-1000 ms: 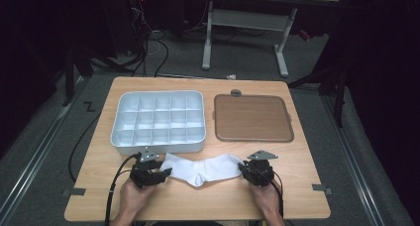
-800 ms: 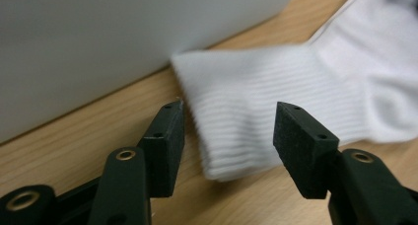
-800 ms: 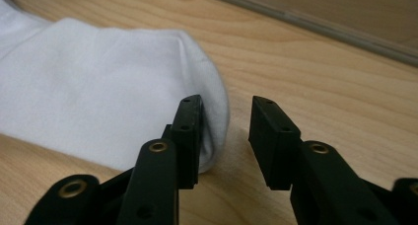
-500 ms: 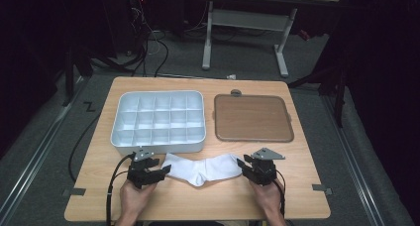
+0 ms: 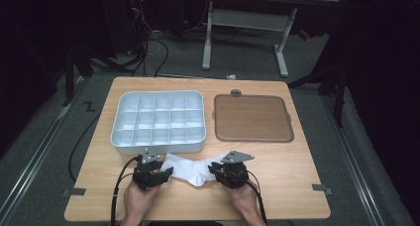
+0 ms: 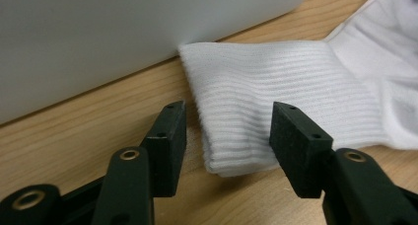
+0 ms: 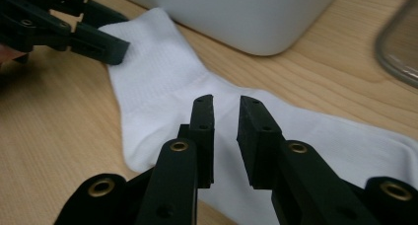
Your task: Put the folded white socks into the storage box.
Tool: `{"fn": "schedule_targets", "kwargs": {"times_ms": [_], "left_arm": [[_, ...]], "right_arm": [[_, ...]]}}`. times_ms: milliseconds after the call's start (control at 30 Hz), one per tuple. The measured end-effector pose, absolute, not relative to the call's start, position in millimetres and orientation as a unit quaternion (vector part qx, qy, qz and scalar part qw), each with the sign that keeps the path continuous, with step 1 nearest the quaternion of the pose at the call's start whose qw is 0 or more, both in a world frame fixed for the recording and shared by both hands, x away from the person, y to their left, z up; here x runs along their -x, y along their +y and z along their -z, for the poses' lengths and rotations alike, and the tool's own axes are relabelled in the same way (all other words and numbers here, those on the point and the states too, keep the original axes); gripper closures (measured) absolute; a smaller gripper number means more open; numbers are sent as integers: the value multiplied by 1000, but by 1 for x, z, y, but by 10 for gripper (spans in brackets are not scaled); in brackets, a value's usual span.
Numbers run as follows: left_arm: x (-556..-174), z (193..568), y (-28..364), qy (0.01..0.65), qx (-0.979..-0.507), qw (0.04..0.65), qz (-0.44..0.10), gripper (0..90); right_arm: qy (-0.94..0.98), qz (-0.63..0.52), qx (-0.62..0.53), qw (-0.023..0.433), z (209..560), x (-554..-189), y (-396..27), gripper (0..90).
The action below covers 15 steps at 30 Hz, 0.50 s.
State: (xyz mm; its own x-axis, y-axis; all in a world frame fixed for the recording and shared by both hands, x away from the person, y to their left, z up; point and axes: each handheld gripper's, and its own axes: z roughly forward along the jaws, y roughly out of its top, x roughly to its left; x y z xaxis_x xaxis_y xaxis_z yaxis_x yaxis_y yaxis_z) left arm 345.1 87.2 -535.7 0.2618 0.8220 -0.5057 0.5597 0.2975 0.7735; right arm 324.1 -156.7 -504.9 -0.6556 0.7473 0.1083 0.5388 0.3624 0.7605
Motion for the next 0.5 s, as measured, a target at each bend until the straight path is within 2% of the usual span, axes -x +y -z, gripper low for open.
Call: {"fn": "schedule_targets", "kwargs": {"times_ms": [133,267,500], "left_arm": [[-344,537,86,589,-586,542,-128,506],[-343,537,84,585,-590,540,-134,574],[-344,537,84,585,-587,544,-129,641]], "right_arm": [[820,-403,-386,125,507,-323,-147,770],[826,-392,-386,122,513,-327,-138,771],[838,-367,-383,130,521,-329,-135,778]]}}
